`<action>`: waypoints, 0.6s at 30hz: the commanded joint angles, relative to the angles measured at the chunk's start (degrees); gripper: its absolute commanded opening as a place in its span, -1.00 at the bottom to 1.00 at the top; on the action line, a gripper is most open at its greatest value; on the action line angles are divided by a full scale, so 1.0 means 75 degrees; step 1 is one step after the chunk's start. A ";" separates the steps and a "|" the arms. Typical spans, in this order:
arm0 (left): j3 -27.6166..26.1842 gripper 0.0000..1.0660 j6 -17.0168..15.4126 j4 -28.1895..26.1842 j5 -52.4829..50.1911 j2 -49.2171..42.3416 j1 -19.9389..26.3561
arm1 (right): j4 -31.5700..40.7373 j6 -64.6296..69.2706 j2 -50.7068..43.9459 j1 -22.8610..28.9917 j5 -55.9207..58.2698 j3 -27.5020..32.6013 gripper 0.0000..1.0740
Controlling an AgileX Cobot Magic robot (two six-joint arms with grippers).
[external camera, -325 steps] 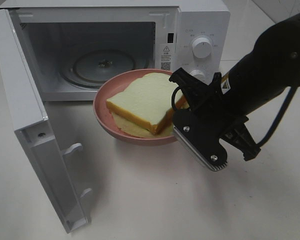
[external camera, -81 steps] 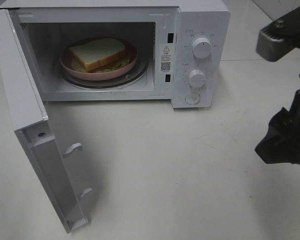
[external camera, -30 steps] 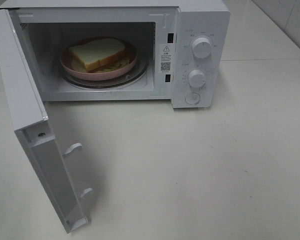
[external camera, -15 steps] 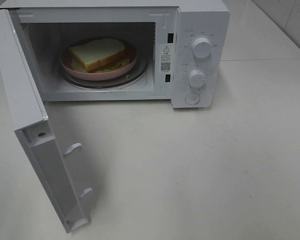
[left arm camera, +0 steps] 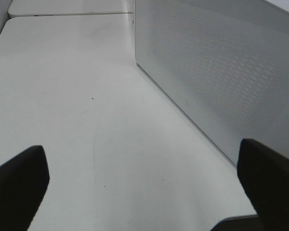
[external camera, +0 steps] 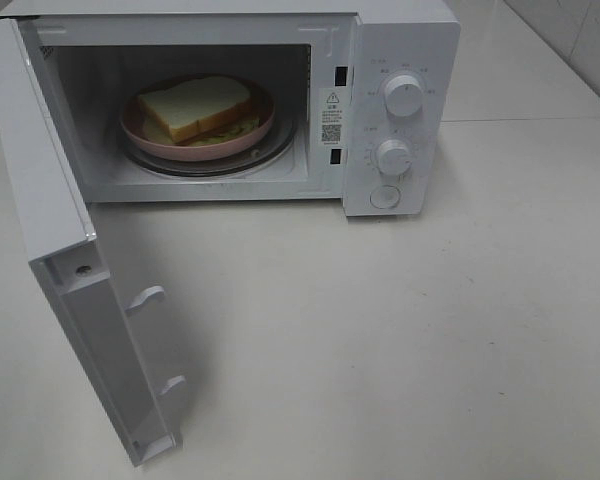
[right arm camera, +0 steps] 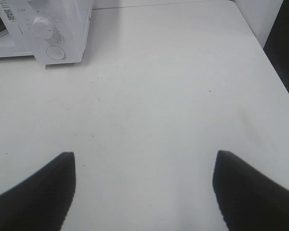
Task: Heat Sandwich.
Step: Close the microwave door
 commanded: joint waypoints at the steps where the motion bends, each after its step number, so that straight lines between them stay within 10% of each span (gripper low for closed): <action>1: 0.0023 0.88 0.0000 0.0015 -0.0061 -0.0138 -0.0038 | -0.0015 0.0023 -0.0206 -0.0038 -0.0053 0.0008 0.42; 18: 0.0023 0.88 0.0000 0.0015 -0.0061 -0.0138 -0.0038 | -0.0015 0.0023 -0.0206 -0.0038 -0.0053 0.0008 0.42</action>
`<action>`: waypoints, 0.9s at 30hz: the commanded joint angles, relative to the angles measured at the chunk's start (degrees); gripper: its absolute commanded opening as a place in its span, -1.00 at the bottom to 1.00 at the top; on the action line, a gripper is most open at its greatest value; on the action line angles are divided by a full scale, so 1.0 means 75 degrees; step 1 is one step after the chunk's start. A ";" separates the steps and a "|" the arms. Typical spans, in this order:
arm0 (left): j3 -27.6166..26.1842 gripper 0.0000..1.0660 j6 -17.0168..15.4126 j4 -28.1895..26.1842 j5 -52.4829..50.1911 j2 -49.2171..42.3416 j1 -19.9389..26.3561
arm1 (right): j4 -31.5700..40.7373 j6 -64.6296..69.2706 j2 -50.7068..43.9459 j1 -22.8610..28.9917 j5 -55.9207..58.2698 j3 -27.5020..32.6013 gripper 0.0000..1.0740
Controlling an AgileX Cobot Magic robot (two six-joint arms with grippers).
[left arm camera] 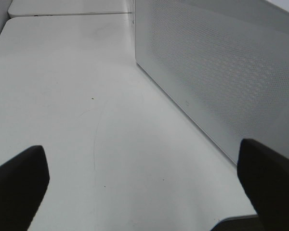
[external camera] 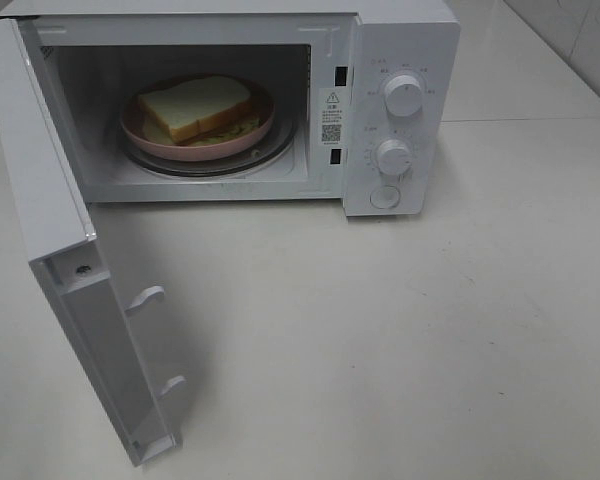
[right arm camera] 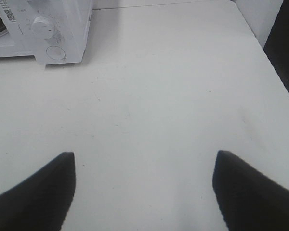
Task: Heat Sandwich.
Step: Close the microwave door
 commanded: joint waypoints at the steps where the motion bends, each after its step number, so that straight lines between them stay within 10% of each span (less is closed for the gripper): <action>1: 0.0023 0.88 0.0000 0.0000 -0.0061 -0.0138 -0.0038 | -0.0015 0.0023 -0.0206 -0.0038 -0.0053 0.0008 0.42; 16: 0.0015 0.88 -0.0015 -0.0405 -0.0107 -0.0122 -0.0038 | -0.0015 0.0023 -0.0206 -0.0038 -0.0053 0.0008 0.42; 27: -0.0206 0.82 0.0963 -0.0848 -0.0649 -0.0038 -0.0038 | -0.0015 0.0023 -0.0206 -0.0038 -0.0053 0.0008 0.42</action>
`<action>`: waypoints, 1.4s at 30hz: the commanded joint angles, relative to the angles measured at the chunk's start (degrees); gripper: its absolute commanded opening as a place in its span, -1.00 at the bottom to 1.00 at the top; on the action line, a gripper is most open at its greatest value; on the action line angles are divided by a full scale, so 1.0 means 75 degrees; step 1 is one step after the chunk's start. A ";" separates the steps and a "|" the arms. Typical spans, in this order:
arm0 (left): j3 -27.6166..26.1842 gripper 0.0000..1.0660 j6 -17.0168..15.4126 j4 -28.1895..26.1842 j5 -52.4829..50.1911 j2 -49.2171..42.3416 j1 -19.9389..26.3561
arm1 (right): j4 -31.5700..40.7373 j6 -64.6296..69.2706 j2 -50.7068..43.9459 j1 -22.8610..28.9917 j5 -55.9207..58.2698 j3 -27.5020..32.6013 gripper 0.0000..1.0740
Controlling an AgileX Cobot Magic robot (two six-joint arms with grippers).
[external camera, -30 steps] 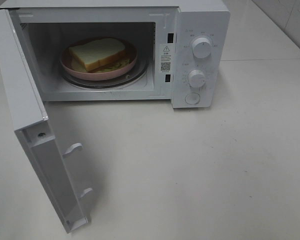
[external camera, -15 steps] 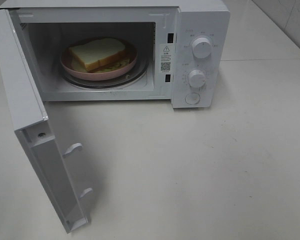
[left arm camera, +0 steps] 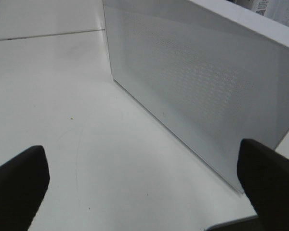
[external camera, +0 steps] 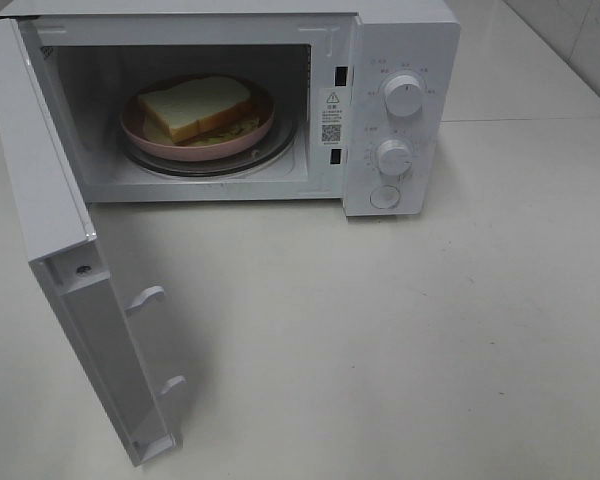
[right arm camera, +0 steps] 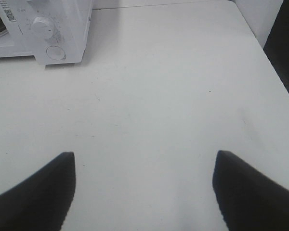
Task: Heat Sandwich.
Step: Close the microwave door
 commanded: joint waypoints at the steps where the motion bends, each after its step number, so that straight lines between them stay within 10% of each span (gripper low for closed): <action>1: -0.0122 0.77 0.0092 -0.0069 -0.0840 0.0084 -0.0038 | -0.0015 0.0023 -0.0206 -0.0038 -0.0053 0.0008 0.42; 13: -0.0099 0.12 0.0099 0.0489 -0.2429 0.1902 -0.0038 | -0.0015 0.0023 -0.0206 -0.0038 -0.0053 0.0008 0.42; 15: -0.0092 -0.45 0.0099 0.0749 -0.2643 0.2468 -0.0038 | -0.0015 0.0023 -0.0206 -0.0038 -0.0053 0.0008 0.42; 19: -0.0015 -1.00 0.0099 0.0932 -0.2987 0.2956 -0.0038 | -0.0015 0.0023 -0.0206 -0.0038 -0.0053 0.0008 0.42; 42: 0.2078 -1.00 0.0115 0.1016 -1.0183 0.6043 -0.0038 | -0.0015 0.0023 -0.0206 -0.0038 -0.0053 0.0008 0.42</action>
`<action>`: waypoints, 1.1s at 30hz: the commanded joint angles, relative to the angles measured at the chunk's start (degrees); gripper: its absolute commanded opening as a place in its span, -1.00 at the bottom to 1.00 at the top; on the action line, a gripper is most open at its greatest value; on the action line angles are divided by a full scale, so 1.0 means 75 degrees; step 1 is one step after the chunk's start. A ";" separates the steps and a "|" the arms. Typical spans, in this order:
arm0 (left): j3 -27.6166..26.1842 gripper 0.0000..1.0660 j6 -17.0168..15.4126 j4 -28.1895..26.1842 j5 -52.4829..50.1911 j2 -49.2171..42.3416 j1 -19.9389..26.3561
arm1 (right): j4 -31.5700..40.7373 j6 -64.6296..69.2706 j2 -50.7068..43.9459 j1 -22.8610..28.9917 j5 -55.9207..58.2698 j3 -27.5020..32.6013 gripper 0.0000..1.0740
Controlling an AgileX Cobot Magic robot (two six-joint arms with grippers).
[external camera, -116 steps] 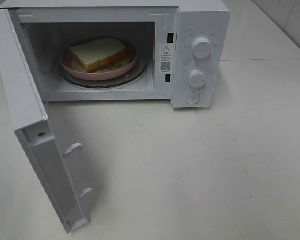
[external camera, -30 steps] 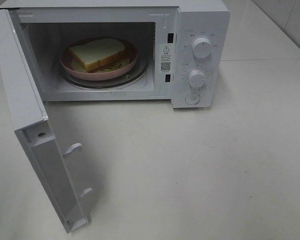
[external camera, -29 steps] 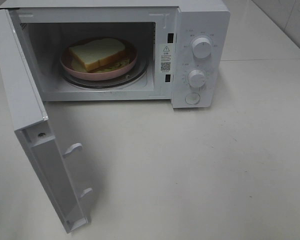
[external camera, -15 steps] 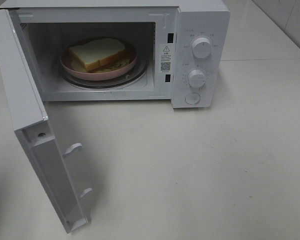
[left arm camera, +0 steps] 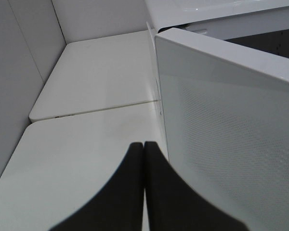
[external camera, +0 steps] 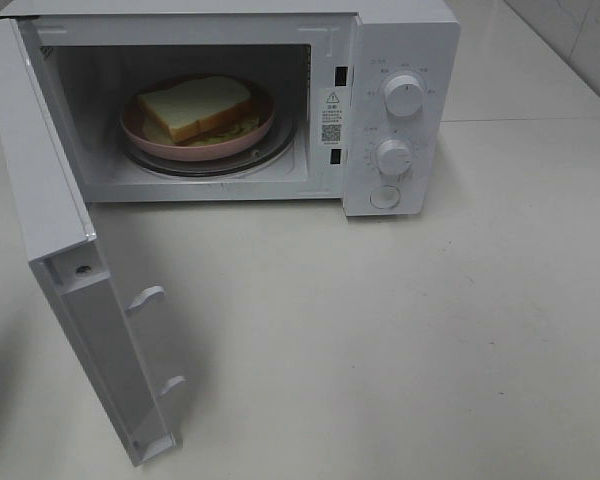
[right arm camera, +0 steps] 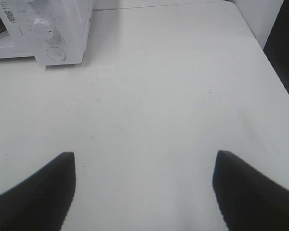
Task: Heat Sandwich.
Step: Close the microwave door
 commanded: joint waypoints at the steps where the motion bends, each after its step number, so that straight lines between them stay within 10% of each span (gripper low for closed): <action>1: 0.0031 -1.00 -0.0046 -0.0046 -0.0901 0.0550 -0.0038 | -0.0015 0.0023 -0.0206 -0.0038 -0.0031 0.0008 0.42; 4: 0.0031 -1.00 -0.0183 0.0092 -0.1215 0.0963 -0.0038 | -0.0015 0.0023 -0.0206 -0.0038 -0.0031 0.0008 0.42; 17: 0.0031 -1.00 -0.3484 0.4324 -0.3652 0.3186 -0.0038 | -0.0015 0.0023 -0.0206 -0.0038 -0.0031 0.0008 0.42; 25: -0.0038 -1.00 -0.3545 0.4171 -0.4393 0.4026 -0.0336 | -0.0015 0.0023 -0.0206 -0.0038 -0.0031 0.0008 0.41; 33: -0.0160 -1.00 -0.2445 0.2666 -0.4706 0.4920 -0.1482 | -0.0015 0.0023 -0.0206 -0.0038 -0.0031 0.0008 0.41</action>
